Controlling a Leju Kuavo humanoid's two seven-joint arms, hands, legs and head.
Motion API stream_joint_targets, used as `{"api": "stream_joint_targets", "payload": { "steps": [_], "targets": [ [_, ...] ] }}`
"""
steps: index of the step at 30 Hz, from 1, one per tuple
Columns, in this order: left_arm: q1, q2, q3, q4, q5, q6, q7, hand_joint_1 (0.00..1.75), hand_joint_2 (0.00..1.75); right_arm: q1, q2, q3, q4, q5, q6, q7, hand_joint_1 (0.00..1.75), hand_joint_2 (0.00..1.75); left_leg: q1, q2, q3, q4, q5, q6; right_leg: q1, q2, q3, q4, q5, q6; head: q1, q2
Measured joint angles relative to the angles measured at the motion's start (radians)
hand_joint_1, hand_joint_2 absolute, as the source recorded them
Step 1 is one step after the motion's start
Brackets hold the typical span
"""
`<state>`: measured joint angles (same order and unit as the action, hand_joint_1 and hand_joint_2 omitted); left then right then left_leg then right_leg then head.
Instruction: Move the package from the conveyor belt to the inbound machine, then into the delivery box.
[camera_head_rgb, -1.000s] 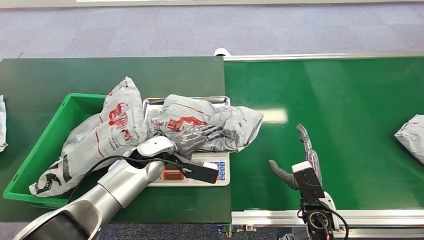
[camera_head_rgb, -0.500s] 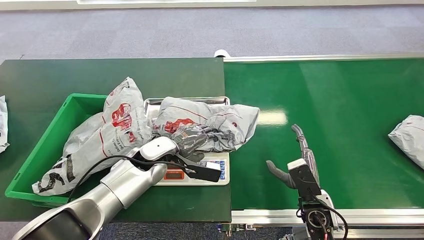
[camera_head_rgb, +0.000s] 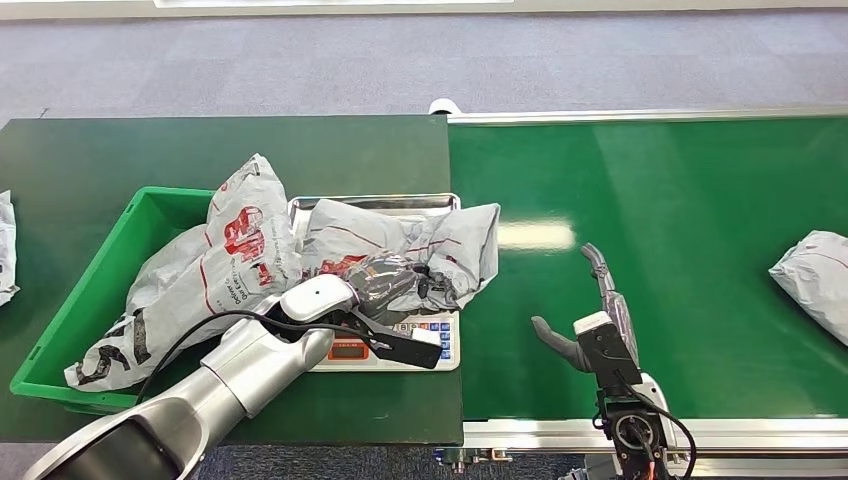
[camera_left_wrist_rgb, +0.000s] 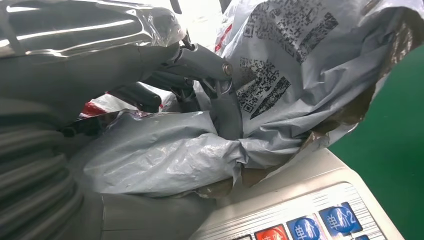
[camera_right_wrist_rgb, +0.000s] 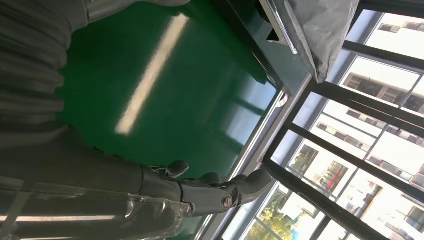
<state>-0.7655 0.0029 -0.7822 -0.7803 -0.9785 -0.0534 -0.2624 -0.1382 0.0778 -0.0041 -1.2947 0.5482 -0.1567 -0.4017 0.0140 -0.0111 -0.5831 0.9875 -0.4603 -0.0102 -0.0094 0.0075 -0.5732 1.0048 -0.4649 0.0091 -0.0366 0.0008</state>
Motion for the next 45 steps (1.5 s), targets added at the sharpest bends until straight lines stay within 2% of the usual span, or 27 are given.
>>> {"api": "stream_joint_targets", "payload": {
  "steps": [11, 16, 24, 30, 34, 41, 45],
  "targets": [
    [-0.001, 0.002, -0.003, 0.006, 0.007, 0.018, -0.028, 1.75, 1.75, -0.007, 0.0, 0.0, 0.009, 0.003, 0.005, 0.0, 0.0, 1.75, 0.0, 0.0, 0.0, 0.0, 0.0, 0.0, 0.0, 0.0, 0.0, 0.0, 0.0, 0.0, 0.0, 0.0],
    [0.03, 0.011, 0.01, -0.027, 0.043, 0.142, -0.122, 1.75, 1.75, -0.008, 0.0, 0.0, 0.009, 0.003, 0.01, 0.0, 0.0, 1.75, 0.0, 0.0, -0.001, 0.0, 0.0, 0.0, 0.0, 0.0, -0.001, 0.0, 0.0, 0.0, 0.0, 0.0],
    [0.138, 0.018, 0.093, -0.298, 0.126, 0.507, -0.328, 1.75, 1.75, -0.008, 0.0, 0.0, 0.013, -0.013, 0.004, -0.005, 0.0, 1.75, 0.0, 0.001, -0.004, 0.0, -0.001, 0.0, 0.0, 0.001, -0.005, 0.0, -0.001, 0.001, 0.0, 0.0],
    [0.179, 0.016, 0.116, -0.439, 0.132, 0.616, -0.377, 1.75, 1.75, -0.007, -0.002, 0.001, 0.027, -0.038, -0.016, -0.013, 0.0, 1.75, 0.0, 0.0, -0.004, 0.0, -0.001, 0.0, 0.0, 0.0, -0.005, 0.0, -0.001, 0.001, 0.0, 0.0],
    [0.211, 0.016, 0.127, -0.543, 0.144, 0.726, -0.423, 1.75, 1.75, -0.002, -0.004, 0.001, 0.03, -0.044, -0.023, -0.013, 0.0, 1.75, 0.0, 0.0, -0.004, 0.0, -0.001, 0.0, 0.0, 0.0, -0.005, 0.0, -0.001, 0.001, 0.0, 0.0],
    [0.267, 0.004, 0.172, -0.737, 0.074, 0.747, -0.434, 1.75, 1.75, 0.006, -0.006, 0.001, 0.031, -0.051, -0.036, -0.014, 0.0, 1.75, 0.0, 0.0, -0.004, 0.0, -0.001, 0.0, 0.0, 0.0, -0.005, 0.0, -0.001, 0.001, 0.0, 0.0],
    [0.299, -0.036, 0.282, -0.857, -0.101, 0.748, -0.435, 1.75, 1.75, 0.019, -0.009, 0.001, 0.031, -0.056, -0.05, -0.014, 0.0, 1.75, 0.0, 0.0, -0.004, 0.0, -0.001, 0.0, 0.0, 0.0, -0.005, 0.0, -0.001, 0.001, 0.0, 0.0]
  ]
}}
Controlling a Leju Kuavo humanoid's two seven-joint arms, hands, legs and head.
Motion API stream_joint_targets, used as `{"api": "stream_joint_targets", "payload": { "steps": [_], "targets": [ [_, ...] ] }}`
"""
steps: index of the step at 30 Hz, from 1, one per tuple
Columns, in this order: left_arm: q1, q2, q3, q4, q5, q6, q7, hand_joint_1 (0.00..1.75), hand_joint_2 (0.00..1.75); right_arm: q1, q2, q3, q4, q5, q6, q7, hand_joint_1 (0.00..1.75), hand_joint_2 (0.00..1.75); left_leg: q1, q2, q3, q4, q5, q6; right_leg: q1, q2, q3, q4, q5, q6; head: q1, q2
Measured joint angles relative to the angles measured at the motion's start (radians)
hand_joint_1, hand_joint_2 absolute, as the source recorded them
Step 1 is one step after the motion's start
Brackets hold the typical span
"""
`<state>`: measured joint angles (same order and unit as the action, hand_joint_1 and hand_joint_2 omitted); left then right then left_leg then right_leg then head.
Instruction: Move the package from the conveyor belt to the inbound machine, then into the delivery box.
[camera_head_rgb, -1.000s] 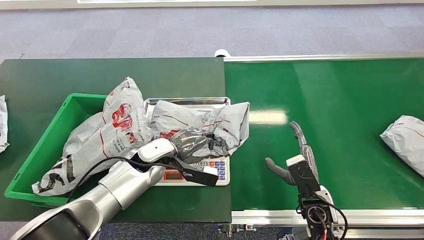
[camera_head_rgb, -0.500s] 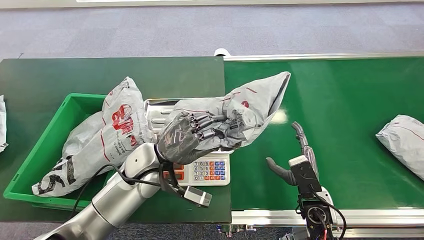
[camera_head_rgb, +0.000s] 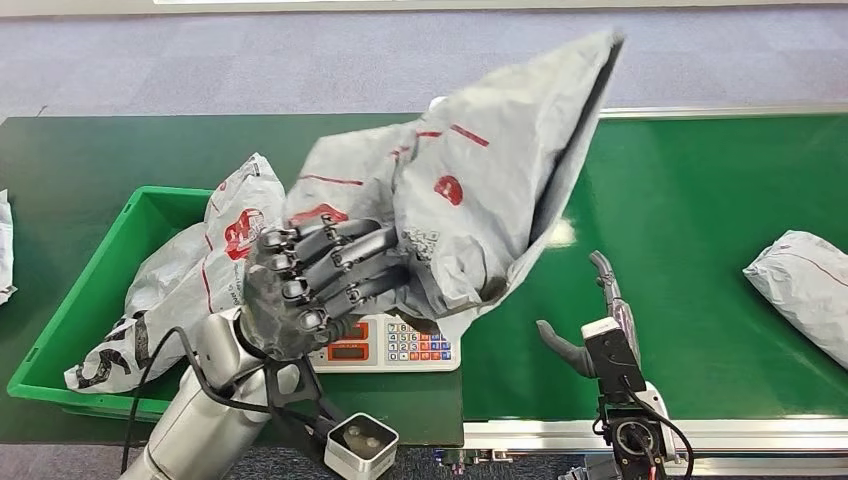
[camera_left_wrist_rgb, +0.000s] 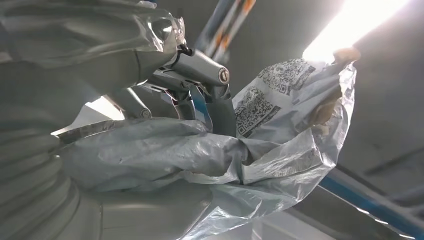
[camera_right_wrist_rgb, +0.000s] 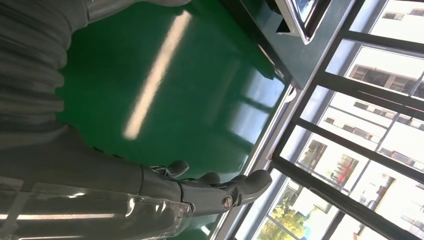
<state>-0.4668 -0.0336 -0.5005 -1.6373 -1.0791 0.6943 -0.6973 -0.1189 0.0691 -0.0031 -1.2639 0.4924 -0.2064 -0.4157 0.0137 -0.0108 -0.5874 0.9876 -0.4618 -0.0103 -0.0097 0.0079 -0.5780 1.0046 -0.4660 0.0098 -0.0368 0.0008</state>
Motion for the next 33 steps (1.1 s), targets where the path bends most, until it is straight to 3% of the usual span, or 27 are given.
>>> {"api": "stream_joint_targets", "payload": {
  "steps": [7, 11, 13, 15, 17, 21, 23, 28, 33],
  "targets": [
    [0.034, -0.071, 0.327, -0.062, -0.2, 0.0, 0.0, 1.75, 1.75, 0.044, -0.002, 0.0, -0.016, 0.006, -0.013, 0.012, 0.0, 1.75, 0.0, 0.0, 0.001, 0.0, 0.0, 0.0, 0.0, 0.0, 0.0, 0.0, 0.0, 0.0, 0.0, 0.0],
    [0.039, -0.076, 0.362, -0.063, -0.206, 0.0, 0.0, 1.75, 1.75, 0.048, -0.002, 0.0, -0.019, 0.006, -0.014, 0.012, 0.0, 1.75, 0.0, 0.001, 0.001, 0.0, 0.0, 0.0, 0.0, 0.001, 0.0, 0.0, 0.0, 0.0, -0.001, 0.0],
    [0.051, -0.092, 0.453, -0.067, -0.244, 0.0, 0.036, 1.75, 1.75, 0.058, -0.003, 0.0, -0.03, 0.01, -0.015, 0.016, 0.0, 1.75, 0.0, 0.001, 0.0, 0.0, 0.0, 0.0, 0.0, 0.0, 0.0, 0.0, 0.0, 0.0, 0.0, 0.0],
    [0.066, -0.106, 0.569, -0.068, -0.297, 0.0, 0.128, 1.75, 1.75, 0.073, -0.003, 0.0, -0.046, 0.018, -0.015, 0.022, 0.0, 1.75, 0.0, 0.001, 0.0, 0.0, 0.0, 0.0, 0.0, 0.0, 0.0, 0.0, 0.0, 0.0, 0.0, 0.0],
    [0.075, -0.092, 0.622, -0.051, -0.328, -0.001, 0.272, 1.75, 1.75, 0.082, -0.002, 0.0, -0.058, 0.025, -0.016, 0.028, 0.0, 1.75, 0.0, 0.001, 0.0, 0.0, 0.0, 0.0, 0.0, 0.0, 0.0, 0.0, 0.0, 0.0, 0.0, 0.0],
    [0.11, -0.012, 0.669, 0.035, -0.356, -0.057, 0.6, 1.75, 1.75, 0.091, -0.002, -0.001, -0.078, 0.037, -0.015, 0.037, 0.0, 1.75, 0.001, 0.001, 0.0, -0.001, 0.0, 0.0, 0.001, 0.001, -0.001, 0.0, -0.001, -0.001, 0.0, 0.0],
    [0.13, 0.025, 0.68, 0.071, -0.356, -0.105, 0.697, 1.75, 1.75, 0.091, -0.001, -0.002, -0.081, 0.044, -0.015, 0.04, 0.0, 1.75, 0.001, 0.001, 0.0, -0.001, 0.0, 0.0, 0.001, 0.001, -0.001, 0.0, -0.001, -0.001, 0.0, 0.0],
    [0.167, 0.083, 0.703, 0.122, -0.349, -0.197, 0.766, 1.7, 1.75, 0.091, 0.001, -0.003, -0.084, 0.05, -0.014, 0.044, 0.0, 1.75, 0.001, 0.001, 0.0, -0.001, 0.0, 0.0, 0.001, 0.001, -0.001, 0.0, -0.001, 0.0, 0.0, 0.0],
    [0.203, 0.103, 0.705, 0.15, -0.311, -0.496, 0.809, 1.75, 1.75, 0.09, 0.007, -0.004, -0.085, 0.071, 0.002, 0.044, 0.0, 1.75, 0.0, 0.001, 0.0, -0.001, 0.0, 0.0, 0.0, 0.001, -0.001, 0.0, -0.001, 0.0, 0.0, 0.0]
  ]
}}
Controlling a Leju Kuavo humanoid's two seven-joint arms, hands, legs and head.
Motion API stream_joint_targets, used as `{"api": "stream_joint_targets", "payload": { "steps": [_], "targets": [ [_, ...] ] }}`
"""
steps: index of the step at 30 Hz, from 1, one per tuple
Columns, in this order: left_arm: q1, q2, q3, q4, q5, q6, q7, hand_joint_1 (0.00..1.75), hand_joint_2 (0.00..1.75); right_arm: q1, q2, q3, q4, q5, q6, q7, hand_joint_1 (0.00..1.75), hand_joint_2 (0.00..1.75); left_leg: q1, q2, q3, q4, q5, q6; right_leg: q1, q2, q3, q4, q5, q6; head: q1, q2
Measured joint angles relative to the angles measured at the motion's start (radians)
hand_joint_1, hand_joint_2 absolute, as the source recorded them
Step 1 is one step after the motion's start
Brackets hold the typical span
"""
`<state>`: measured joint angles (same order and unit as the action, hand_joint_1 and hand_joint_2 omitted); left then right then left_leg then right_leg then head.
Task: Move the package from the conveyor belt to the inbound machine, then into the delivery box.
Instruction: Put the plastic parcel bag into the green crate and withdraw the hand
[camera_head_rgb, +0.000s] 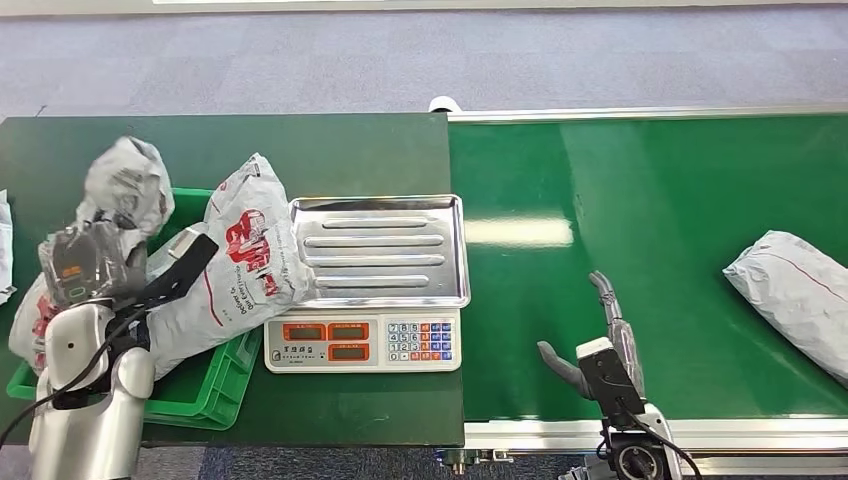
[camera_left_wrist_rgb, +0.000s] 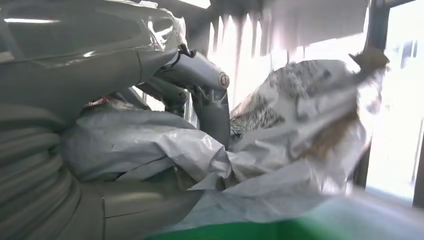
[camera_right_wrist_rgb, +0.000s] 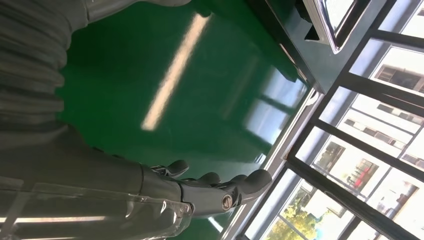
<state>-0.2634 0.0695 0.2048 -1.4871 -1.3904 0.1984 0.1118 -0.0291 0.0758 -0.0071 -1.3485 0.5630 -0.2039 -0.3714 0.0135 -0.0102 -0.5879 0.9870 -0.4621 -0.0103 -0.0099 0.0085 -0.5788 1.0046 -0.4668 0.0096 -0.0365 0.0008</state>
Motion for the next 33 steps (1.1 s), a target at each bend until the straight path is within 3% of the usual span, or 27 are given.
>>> {"api": "stream_joint_targets", "payload": {
  "steps": [2, 5, 12, 23, 32, 33],
  "targets": [
    [0.015, 0.002, 0.0, 0.017, 0.026, -0.086, 0.004, 1.74, 1.75, -0.001, 0.002, 0.0, 0.0, 0.007, 0.006, 0.0, 0.0, 1.75, 0.0, 0.0, 0.0, 0.0, 0.0, 0.0, 0.0, 0.0, 0.0, 0.0, 0.0, 0.0, 0.0, 0.0],
    [0.027, 0.005, -0.001, 0.041, 0.055, -0.144, 0.007, 1.71, 1.75, -0.005, 0.005, -0.001, 0.0, 0.012, 0.011, 0.0, 0.0, 1.75, 0.0, 0.0, 0.0, 0.0, 0.0, 0.0, 0.0, 0.0, 0.0, 0.0, 0.0, 0.0, 0.0, 0.0],
    [0.032, 0.021, 0.002, 0.077, 0.062, -0.159, 0.046, 1.73, 1.75, -0.009, 0.015, -0.001, 0.0, 0.028, 0.017, 0.01, 0.0, 1.75, 0.0, 0.0, 0.0, 0.0, 0.0, 0.0, 0.001, 0.0, 0.0, 0.0, 0.0, 0.0, 0.0, 0.0],
    [0.03, 0.051, 0.009, 0.136, 0.113, -0.205, 0.037, 1.75, 1.75, -0.009, 0.021, -0.001, 0.0, 0.033, 0.025, 0.016, 0.0, 1.75, 0.0, 0.0, 0.0, 0.0, 0.0, 0.0, 0.0, 0.0, 0.0, 0.0, 0.0, 0.0, 0.0, 0.0],
    [0.033, 0.068, 0.001, 0.193, 0.172, -0.34, 0.025, 1.75, 1.75, -0.019, 0.022, 0.0, 0.002, 0.047, 0.034, 0.028, 0.0, 1.75, 0.0, 0.0, 0.001, 0.0, 0.0, 0.0, 0.0, 0.0, 0.001, 0.0, 0.0, 0.0, 0.0, 0.0],
    [0.032, 0.07, 0.0, 0.2, 0.174, -0.344, 0.025, 1.5, 1.75, -0.021, 0.022, 0.001, 0.003, 0.048, 0.034, 0.029, 0.0, 1.75, 0.0, 0.0, 0.001, 0.0, 0.0, 0.0, 0.0, 0.0, 0.001, 0.0, 0.0, 0.0, 0.0, 0.0]
  ]
}}
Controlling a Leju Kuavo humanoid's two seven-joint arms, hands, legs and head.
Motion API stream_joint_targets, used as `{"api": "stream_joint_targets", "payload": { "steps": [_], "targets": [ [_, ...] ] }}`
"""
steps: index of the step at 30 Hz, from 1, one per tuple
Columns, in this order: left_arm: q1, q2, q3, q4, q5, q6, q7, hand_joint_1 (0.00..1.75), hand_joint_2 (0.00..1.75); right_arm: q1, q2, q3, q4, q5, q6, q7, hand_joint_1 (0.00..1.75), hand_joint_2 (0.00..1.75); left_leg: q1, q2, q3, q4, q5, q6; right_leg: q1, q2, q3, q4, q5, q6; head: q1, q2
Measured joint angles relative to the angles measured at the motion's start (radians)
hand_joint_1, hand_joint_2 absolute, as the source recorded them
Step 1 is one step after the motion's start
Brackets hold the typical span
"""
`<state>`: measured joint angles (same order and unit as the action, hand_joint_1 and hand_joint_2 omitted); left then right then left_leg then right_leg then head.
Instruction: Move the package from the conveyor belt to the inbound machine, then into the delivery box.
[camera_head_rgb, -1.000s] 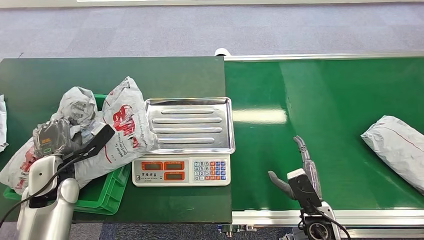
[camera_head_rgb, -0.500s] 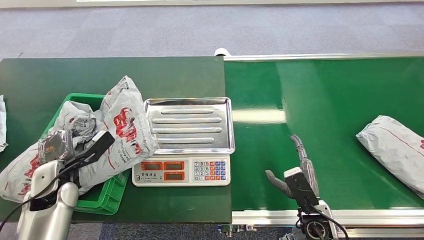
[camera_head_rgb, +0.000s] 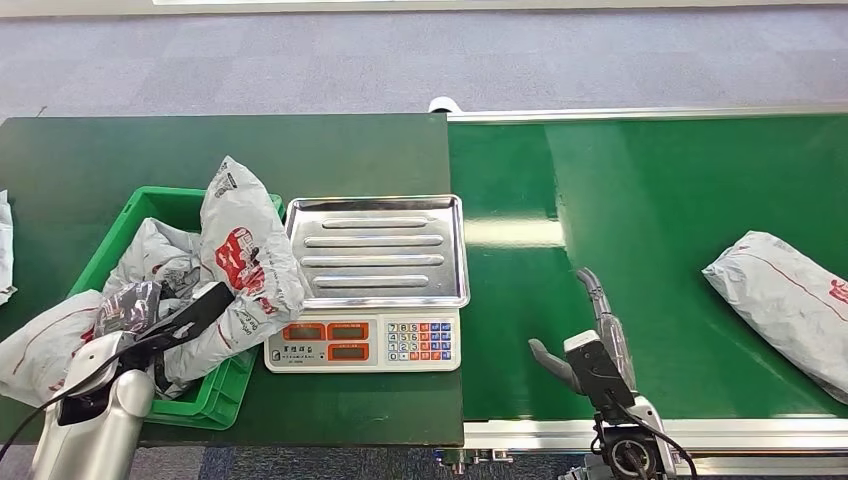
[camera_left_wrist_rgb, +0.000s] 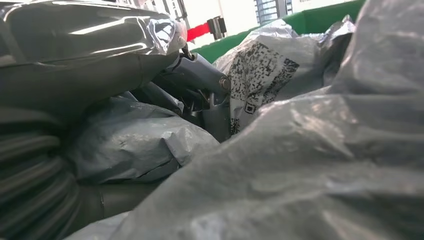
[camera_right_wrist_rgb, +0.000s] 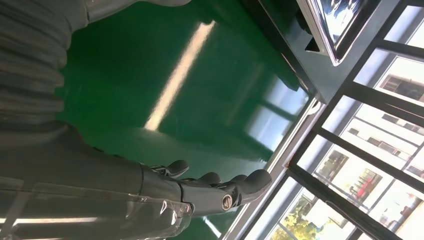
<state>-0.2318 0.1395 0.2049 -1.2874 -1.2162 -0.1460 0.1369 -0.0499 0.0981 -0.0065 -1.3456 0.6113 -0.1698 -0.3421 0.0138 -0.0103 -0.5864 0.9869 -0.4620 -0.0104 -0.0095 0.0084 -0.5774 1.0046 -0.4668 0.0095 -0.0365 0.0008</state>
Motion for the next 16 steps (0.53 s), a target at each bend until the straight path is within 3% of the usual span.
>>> {"api": "stream_joint_targets", "payload": {
  "steps": [3, 4, 10, 16],
  "targets": [
    [-0.005, 0.005, -0.002, 0.016, 0.002, -0.005, 0.0, 0.19, 1.75, -0.004, 0.003, 0.0, 0.003, 0.001, 0.0, 0.002, 0.0, 1.75, 0.0, 0.0, 0.001, 0.0, 0.0, 0.0, 0.0, 0.0, 0.001, 0.0, 0.0, 0.0, 0.0, 0.0],
    [-0.006, 0.006, -0.002, 0.02, 0.002, -0.001, -0.002, 0.0, 1.75, -0.004, 0.003, 0.001, 0.004, 0.001, 0.0, 0.002, 0.0, 1.75, 0.0, 0.0, 0.001, 0.0, 0.0, 0.0, 0.0, 0.0, 0.001, 0.0, 0.0, 0.0, 0.0, 0.0],
    [-0.01, 0.008, -0.01, 0.033, 0.004, 0.137, -0.01, 0.0, 1.75, -0.003, 0.003, 0.001, 0.004, 0.0, 0.0, 0.003, 0.0, 1.75, 0.0, 0.0, 0.002, 0.0, 0.0, 0.0, 0.0, 0.0, 0.001, 0.0, 0.0, 0.0, 0.0, 0.0],
    [-0.011, 0.003, -0.026, -0.032, 0.125, 0.516, -0.155, 0.0, 1.75, 0.012, 0.003, 0.001, -0.003, -0.013, -0.006, 0.007, 0.0, 1.75, 0.0, 0.0, 0.001, 0.0, 0.0, 0.0, 0.0, 0.0, 0.001, 0.0, 0.0, 0.0, 0.0, 0.0]
  ]
}}
